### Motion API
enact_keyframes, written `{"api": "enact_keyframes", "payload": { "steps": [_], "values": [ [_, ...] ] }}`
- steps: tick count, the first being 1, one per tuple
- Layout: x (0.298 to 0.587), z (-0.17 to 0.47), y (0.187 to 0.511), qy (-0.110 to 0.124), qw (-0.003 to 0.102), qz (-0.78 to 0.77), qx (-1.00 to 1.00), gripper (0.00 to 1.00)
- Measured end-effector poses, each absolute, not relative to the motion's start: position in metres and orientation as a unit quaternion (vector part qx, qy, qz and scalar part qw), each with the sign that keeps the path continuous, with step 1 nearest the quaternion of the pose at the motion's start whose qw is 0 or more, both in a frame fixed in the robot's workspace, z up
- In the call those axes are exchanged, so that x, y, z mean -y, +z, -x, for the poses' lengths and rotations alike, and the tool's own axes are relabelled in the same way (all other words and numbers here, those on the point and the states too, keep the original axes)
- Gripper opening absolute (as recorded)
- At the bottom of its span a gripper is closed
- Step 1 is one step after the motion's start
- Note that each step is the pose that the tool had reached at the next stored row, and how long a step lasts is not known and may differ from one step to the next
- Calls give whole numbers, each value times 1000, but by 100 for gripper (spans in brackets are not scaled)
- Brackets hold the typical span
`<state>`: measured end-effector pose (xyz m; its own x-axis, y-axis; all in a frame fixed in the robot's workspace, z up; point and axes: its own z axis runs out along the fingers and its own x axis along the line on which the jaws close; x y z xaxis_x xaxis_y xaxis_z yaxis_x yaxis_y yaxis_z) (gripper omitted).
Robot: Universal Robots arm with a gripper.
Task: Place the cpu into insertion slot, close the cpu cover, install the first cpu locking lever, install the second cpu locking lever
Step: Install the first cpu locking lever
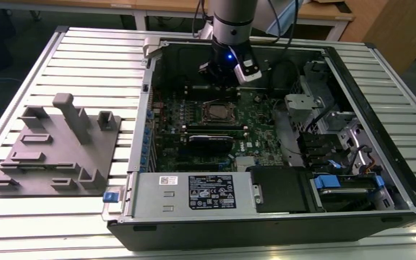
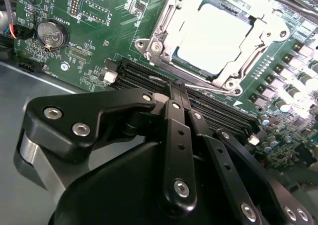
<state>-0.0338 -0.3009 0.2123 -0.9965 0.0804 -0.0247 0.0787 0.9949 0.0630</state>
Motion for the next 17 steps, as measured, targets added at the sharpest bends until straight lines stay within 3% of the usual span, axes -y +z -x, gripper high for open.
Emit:
{"api": "enact_keyframes", "payload": {
  "steps": [17],
  "values": [
    [301,28,200,32,14,-40,-999,10]
  ]
}}
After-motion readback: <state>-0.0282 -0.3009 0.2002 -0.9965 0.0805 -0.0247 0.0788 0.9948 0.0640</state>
